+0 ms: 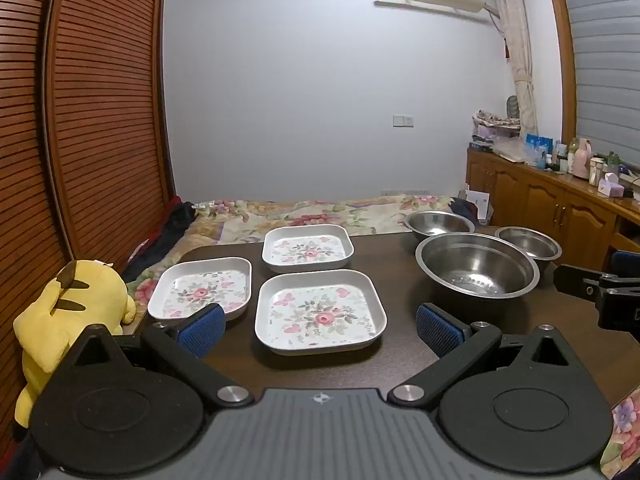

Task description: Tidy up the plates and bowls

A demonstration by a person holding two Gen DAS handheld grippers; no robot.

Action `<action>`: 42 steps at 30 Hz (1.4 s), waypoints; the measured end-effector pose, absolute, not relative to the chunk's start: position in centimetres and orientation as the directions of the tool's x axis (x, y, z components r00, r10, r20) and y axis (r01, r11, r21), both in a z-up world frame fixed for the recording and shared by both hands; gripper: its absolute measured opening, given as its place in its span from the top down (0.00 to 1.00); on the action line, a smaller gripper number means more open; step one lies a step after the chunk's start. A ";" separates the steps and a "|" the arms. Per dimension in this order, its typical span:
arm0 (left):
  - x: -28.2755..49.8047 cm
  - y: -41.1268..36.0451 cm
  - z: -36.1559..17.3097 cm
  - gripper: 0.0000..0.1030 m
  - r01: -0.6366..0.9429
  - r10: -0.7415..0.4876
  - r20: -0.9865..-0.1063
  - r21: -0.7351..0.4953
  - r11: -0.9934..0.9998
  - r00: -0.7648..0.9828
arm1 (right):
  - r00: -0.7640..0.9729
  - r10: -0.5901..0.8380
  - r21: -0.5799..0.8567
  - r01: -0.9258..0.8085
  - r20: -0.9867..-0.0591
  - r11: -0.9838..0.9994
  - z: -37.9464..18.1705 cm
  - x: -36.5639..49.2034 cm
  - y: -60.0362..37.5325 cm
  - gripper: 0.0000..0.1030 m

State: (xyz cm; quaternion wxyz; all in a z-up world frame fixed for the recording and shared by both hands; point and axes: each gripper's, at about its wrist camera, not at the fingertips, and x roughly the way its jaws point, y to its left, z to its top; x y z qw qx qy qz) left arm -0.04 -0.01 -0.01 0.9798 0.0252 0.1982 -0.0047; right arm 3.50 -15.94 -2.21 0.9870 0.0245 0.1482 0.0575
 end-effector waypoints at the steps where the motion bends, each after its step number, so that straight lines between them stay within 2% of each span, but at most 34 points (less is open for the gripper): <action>1: -0.1 0.0 0.0 0.00 0.020 0.000 -0.388 0.048 0.999 0.921 | 0.949 0.119 0.064 -0.105 -0.291 0.992 -2.4 3.6 -15.9 0.00; 42: -0.3 0.4 0.2 0.00 0.015 0.004 -0.387 0.046 0.999 0.922 | 0.944 0.114 0.058 -0.101 -0.308 0.993 -2.6 3.6 -15.9 0.00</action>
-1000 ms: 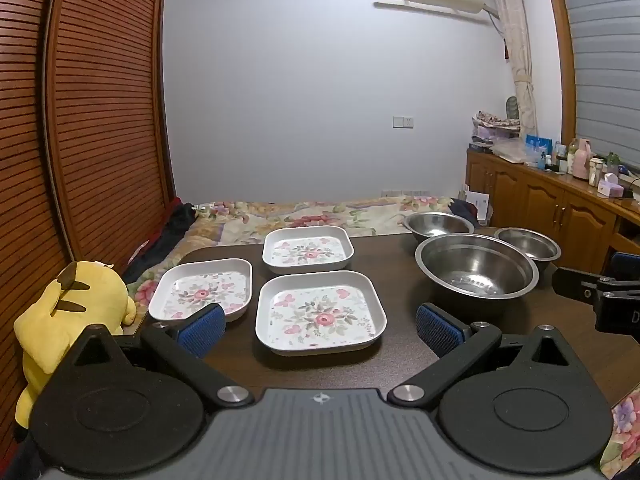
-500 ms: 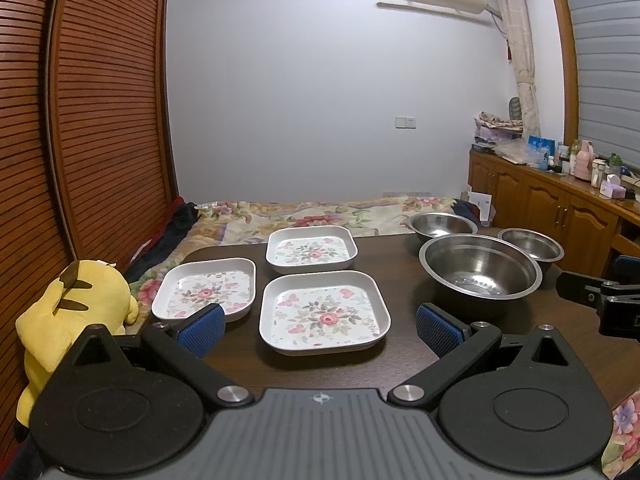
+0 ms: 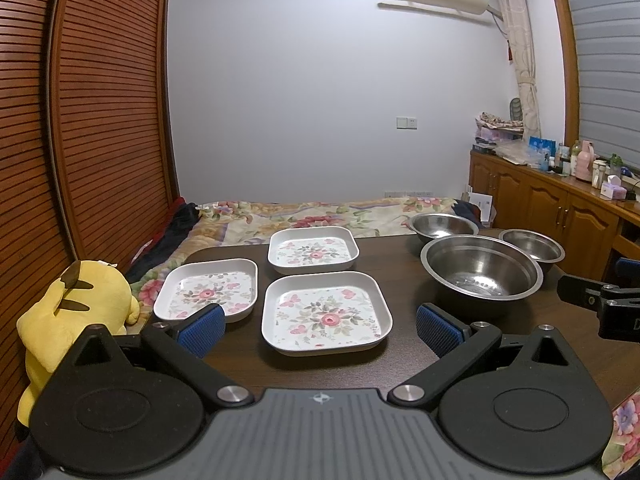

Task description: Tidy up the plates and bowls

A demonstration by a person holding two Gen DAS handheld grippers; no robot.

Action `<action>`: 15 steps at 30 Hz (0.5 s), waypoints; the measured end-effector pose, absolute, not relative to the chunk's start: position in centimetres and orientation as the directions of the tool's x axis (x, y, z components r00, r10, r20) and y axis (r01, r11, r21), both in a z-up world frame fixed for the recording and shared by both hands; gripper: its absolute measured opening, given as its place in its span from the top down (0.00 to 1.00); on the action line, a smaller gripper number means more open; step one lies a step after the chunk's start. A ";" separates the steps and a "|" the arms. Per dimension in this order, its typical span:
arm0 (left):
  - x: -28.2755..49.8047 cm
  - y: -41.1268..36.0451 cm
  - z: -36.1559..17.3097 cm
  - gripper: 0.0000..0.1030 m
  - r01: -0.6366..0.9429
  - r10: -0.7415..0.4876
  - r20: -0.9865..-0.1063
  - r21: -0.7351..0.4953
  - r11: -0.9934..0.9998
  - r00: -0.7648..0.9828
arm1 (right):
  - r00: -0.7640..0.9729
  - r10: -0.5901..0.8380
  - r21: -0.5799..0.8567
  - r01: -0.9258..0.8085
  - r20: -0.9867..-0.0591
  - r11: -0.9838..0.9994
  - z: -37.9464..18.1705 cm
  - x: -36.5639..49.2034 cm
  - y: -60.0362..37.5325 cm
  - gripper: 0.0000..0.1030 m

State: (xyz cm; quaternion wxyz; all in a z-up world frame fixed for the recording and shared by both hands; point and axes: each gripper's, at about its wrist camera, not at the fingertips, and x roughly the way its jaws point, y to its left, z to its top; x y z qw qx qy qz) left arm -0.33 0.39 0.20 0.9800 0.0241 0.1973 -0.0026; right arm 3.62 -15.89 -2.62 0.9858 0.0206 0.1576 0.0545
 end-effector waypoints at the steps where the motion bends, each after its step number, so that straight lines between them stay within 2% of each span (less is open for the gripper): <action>1: -0.3 0.4 0.2 0.00 0.015 0.004 -0.386 0.046 0.999 0.922 | 0.944 0.114 0.058 -0.101 -0.309 0.993 -2.6 3.6 -15.9 0.00; 15: -0.3 0.7 0.2 0.00 0.014 0.005 -0.389 0.046 0.999 0.921 | 0.944 0.115 0.058 -0.102 -0.310 0.993 -2.7 3.6 -15.8 0.00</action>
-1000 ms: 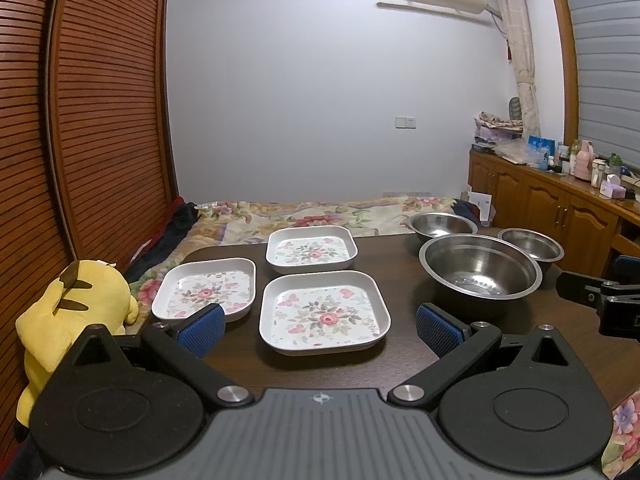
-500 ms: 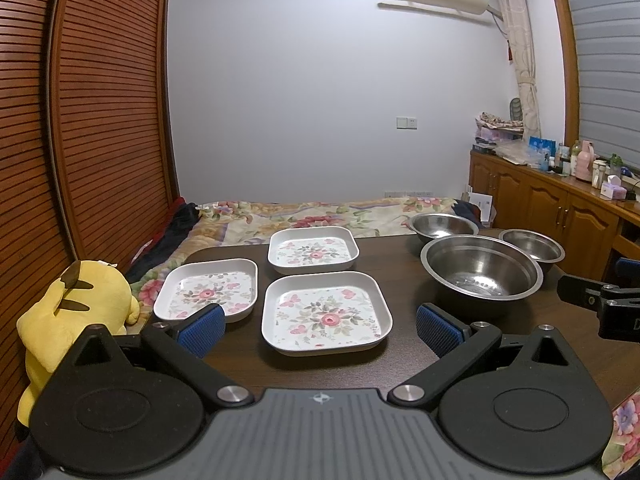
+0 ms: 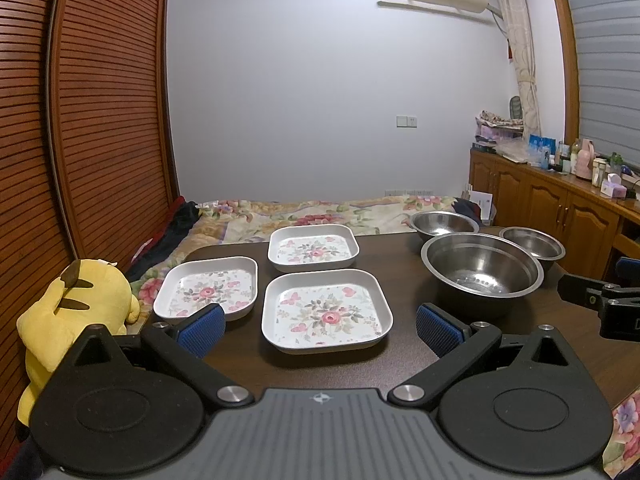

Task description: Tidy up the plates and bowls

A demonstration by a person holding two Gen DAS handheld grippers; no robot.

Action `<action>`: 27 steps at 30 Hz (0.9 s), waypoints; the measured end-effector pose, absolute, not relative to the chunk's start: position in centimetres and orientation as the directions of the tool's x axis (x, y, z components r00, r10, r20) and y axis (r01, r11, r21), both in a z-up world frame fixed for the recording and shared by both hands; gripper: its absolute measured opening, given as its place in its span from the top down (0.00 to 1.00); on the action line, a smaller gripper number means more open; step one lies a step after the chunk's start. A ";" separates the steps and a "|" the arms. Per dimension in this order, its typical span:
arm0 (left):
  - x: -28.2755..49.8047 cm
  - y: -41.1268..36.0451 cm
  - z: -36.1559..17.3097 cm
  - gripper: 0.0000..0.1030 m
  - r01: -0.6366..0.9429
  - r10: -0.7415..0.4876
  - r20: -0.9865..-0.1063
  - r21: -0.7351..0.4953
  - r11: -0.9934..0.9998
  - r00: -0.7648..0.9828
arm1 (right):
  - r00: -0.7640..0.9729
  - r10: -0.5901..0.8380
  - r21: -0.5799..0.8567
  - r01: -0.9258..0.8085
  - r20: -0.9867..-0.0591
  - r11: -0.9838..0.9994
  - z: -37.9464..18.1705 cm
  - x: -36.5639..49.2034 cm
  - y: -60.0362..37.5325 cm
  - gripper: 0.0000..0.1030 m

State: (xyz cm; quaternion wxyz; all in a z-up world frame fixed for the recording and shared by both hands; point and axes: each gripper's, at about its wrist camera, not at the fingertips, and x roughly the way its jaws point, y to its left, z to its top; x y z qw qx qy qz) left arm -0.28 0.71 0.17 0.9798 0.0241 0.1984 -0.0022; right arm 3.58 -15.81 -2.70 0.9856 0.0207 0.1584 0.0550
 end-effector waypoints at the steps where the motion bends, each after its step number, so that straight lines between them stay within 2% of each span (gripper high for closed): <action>1: -0.3 0.7 0.2 0.00 0.014 0.005 -0.389 0.046 0.999 0.921 | 0.944 0.115 0.058 -0.102 -0.310 0.993 -2.7 3.6 -15.8 0.00; 27: -0.3 0.4 -0.1 0.00 0.017 0.006 -0.396 0.055 0.998 0.918 | 0.941 0.120 0.060 -0.107 -0.316 0.992 -2.9 3.6 -15.7 0.00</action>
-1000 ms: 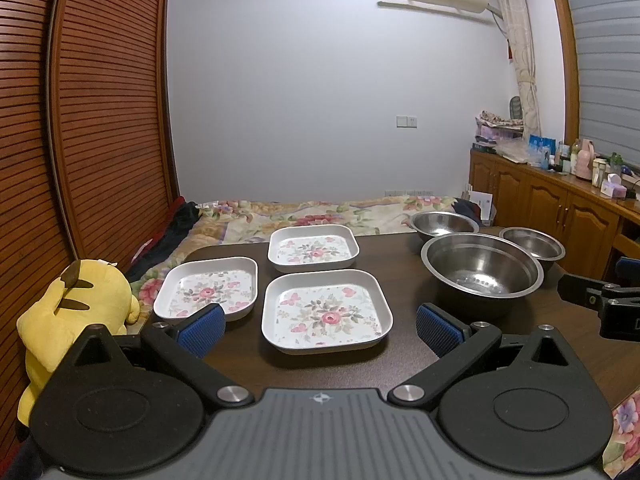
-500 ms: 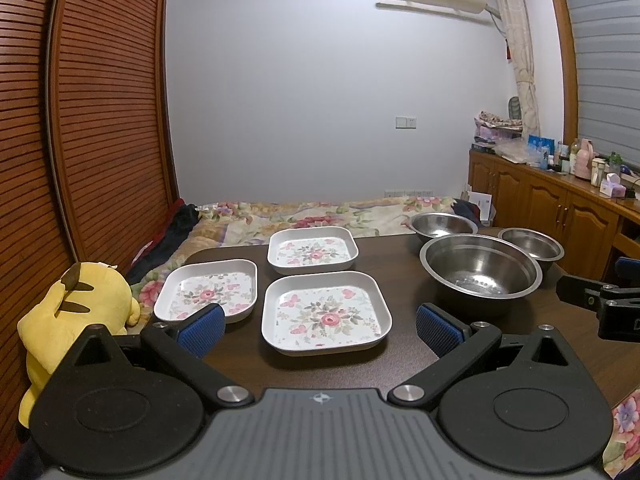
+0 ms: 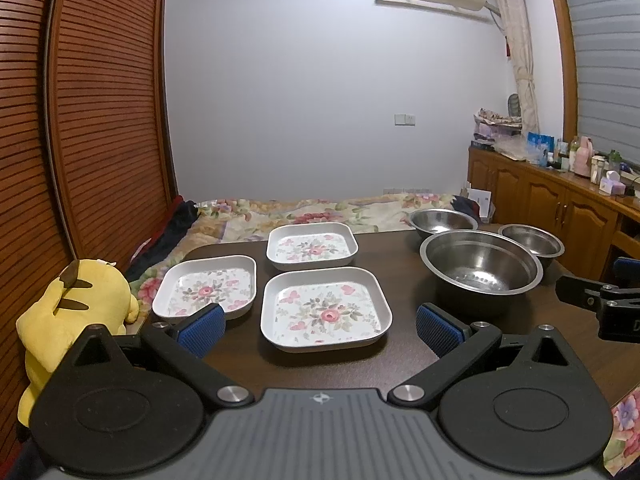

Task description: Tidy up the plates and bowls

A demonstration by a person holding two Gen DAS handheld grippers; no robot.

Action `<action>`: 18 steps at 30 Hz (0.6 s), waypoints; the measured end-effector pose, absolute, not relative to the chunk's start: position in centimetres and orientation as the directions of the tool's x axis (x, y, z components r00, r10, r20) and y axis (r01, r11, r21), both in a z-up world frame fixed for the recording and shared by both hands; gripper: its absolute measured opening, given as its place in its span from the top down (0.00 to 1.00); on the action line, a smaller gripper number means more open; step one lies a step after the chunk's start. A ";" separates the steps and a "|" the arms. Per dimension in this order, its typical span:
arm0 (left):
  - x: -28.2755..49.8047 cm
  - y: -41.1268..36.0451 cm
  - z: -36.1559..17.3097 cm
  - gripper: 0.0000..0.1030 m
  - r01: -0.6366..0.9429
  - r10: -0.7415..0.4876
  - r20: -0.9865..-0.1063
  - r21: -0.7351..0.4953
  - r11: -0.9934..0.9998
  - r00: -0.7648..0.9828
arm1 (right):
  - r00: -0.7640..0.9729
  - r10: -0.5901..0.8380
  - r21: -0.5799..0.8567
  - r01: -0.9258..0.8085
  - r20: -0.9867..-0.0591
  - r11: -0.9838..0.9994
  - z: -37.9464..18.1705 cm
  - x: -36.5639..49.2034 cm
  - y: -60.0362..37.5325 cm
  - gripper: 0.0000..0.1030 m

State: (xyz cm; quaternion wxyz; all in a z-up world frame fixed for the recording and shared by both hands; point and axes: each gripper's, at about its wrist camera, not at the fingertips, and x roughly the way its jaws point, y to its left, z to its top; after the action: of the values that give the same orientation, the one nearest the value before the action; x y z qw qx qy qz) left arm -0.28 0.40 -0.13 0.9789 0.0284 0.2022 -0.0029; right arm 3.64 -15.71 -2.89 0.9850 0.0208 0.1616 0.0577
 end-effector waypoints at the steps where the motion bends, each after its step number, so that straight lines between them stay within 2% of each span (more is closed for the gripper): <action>1: -0.2 0.4 -0.2 0.00 0.017 0.005 -0.400 0.052 0.998 0.917 | 0.941 0.121 0.059 -0.108 -0.317 0.992 -2.9 3.6 -15.7 0.00; 18: 3.7 2.5 -4.1 0.00 0.008 0.006 -0.512 0.025 1.000 0.859 | 0.920 0.180 0.061 -0.169 -0.347 0.984 -4.9 6.0 -14.2 0.00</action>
State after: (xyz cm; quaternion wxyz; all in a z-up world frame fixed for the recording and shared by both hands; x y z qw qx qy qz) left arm 3.75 2.45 -4.08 0.9640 0.0129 0.2655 -0.0005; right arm 5.98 -14.19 -4.93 0.9798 0.0148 0.1784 0.0891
